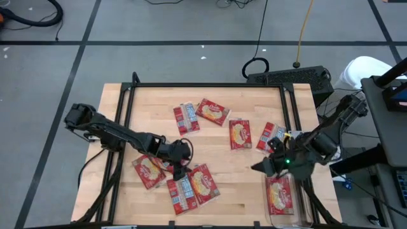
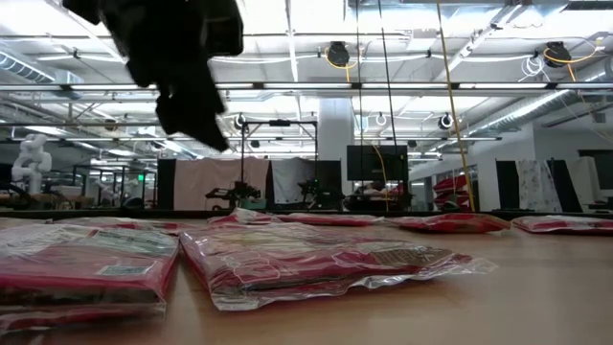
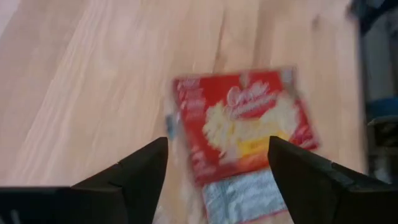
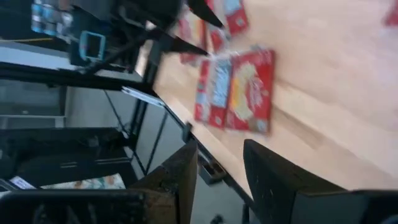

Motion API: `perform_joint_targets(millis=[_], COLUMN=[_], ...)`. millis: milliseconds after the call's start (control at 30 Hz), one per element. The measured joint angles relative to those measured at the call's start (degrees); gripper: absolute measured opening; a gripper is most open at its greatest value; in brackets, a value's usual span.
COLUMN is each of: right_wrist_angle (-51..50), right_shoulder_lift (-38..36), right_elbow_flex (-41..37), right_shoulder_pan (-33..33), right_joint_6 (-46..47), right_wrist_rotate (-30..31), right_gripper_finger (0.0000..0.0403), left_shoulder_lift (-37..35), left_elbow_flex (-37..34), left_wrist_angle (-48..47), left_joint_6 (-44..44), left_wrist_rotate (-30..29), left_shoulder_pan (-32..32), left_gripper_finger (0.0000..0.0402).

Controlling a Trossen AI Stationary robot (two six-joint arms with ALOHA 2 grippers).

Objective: Sort popcorn bags into baskets
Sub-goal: Put the popcorn bag into the transparent bin

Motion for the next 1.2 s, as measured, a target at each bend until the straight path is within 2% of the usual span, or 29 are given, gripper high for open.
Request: perform_joint_targets(millis=[233,500,633,733,833,967,1067,1200], right_wrist_angle=[5.4,7.2,7.5,7.5,7.5,7.5,7.5,7.4], right_shoulder_lift=[0.0,0.0,0.0,0.0,0.0,0.0,0.0,0.0], right_elbow_flex=[0.0,0.0,0.0,-0.1,-0.1,-0.1,-0.1,-0.1], right_shoulder_pan=[-6.3,-10.1,-11.3,-11.9,-12.6,-12.9,-12.8,-12.9], right_joint_6=[-10.1,-16.0,-17.4,-18.5,-19.0,-20.0,-20.8,-21.5], right_wrist_rotate=[0.0,-0.2,-0.2,-0.2,-0.4,-1.2,-1.4,-1.2], right_gripper_finger=[0.0122,0.0122,0.0122,0.0122,0.0122,0.0122,0.0122,0.0122], left_shoulder_lift=[6.2,13.2,15.7,17.3,17.6,17.7,17.7,17.2], left_elbow_flex=[0.1,0.2,0.2,0.2,0.2,0.2,0.1,0.0], left_wrist_angle=[3.5,7.5,8.5,9.2,9.5,9.7,10.5,12.4], left_joint_6=[2.7,1.7,-0.2,-0.8,0.7,4.1,4.6,3.4], left_wrist_rotate=[-4.0,-4.7,-4.7,-4.3,-4.6,-5.7,-3.7,-2.1], left_shoulder_pan=[-2.2,-4.0,-4.5,-4.6,-4.6,-4.1,-3.1,-2.1], left_gripper_finger=[0.0247,0.0299,0.029,0.026,0.0209,0.0103,0.0022,0.0009])
